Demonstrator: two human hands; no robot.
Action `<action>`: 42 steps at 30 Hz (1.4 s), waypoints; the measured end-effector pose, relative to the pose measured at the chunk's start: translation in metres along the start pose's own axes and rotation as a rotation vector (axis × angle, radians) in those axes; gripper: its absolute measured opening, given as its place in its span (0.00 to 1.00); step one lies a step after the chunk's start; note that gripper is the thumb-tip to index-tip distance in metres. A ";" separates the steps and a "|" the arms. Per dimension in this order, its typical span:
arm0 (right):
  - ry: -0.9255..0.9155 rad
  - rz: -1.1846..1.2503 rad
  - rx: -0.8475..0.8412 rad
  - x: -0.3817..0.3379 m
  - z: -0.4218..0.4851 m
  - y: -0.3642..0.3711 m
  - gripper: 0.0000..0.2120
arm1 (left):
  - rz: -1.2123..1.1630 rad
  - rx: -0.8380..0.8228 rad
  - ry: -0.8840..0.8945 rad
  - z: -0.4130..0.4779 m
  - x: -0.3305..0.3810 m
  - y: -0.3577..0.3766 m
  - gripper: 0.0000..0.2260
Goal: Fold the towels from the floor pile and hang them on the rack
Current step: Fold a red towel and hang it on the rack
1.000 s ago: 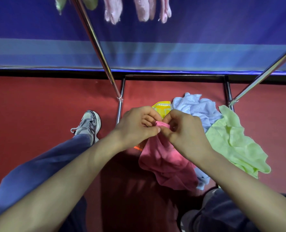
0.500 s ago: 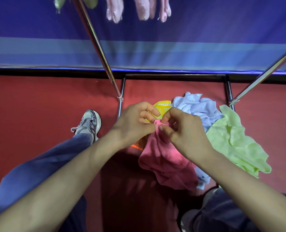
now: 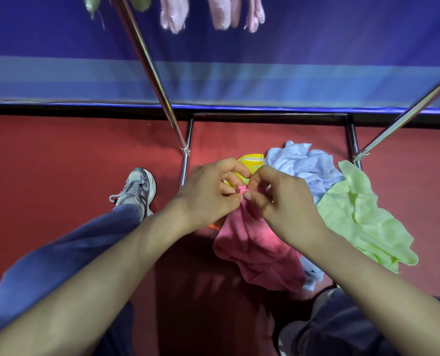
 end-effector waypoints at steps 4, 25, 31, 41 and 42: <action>-0.010 0.000 0.002 -0.001 0.000 -0.001 0.07 | 0.016 0.003 0.016 0.000 0.000 0.001 0.18; 0.017 0.007 0.005 -0.001 0.001 -0.002 0.08 | 0.076 0.049 0.080 -0.002 0.003 0.001 0.18; 0.074 -0.013 -0.039 0.005 0.001 -0.002 0.12 | 0.138 0.066 0.108 -0.002 0.006 -0.001 0.16; 0.056 -0.008 -0.134 0.004 0.003 -0.002 0.04 | 0.102 0.100 0.145 0.000 0.005 -0.002 0.13; 0.051 -0.028 -0.141 0.005 0.004 -0.001 0.04 | 0.095 0.132 0.143 0.000 0.006 -0.005 0.13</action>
Point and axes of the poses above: each hand's wrist, its own z-axis towards the middle knuckle, its own y-axis out of the palm, x = y × z, the point moved 4 cm from there along z, towards the middle knuckle, and after that the axes turned 12 degrees about -x, right-handed, at the moved point
